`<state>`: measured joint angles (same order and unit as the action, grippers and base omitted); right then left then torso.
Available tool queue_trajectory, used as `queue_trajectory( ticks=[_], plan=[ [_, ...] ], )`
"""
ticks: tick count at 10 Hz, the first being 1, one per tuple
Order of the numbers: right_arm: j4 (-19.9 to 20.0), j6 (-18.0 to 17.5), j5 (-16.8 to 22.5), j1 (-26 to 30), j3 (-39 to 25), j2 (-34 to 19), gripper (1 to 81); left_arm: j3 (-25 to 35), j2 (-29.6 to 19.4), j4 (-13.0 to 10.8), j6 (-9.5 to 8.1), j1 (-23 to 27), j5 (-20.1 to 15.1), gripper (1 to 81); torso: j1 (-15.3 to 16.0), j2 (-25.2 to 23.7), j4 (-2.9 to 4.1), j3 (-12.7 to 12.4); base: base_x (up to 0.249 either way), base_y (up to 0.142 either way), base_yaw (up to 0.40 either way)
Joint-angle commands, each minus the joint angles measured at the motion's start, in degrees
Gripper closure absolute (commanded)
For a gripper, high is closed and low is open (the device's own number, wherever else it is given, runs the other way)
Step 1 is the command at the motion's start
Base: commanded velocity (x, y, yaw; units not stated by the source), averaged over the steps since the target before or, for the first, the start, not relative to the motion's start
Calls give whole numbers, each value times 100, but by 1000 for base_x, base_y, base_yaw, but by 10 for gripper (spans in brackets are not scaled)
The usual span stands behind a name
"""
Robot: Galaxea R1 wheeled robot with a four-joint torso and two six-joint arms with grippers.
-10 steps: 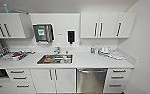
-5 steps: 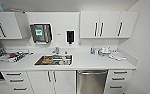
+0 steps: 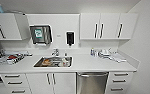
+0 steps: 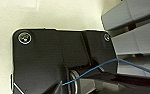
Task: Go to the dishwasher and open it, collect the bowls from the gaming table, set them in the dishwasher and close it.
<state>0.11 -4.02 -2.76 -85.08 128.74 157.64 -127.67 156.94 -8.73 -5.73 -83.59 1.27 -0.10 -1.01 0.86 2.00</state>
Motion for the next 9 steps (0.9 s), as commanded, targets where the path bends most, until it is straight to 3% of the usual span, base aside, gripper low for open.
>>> queue_trajectory(
  ticks=[1,9],
  plan=[
    [-2,16,276,373,-87,-81,10,84,-101,20,46,383,-232,10,10,0,0,0,100,0,0],
    [-2,16,302,408,-70,-81,10,84,-136,29,37,391,-163,10,10,2,0,0,108,9,0]
  ],
)
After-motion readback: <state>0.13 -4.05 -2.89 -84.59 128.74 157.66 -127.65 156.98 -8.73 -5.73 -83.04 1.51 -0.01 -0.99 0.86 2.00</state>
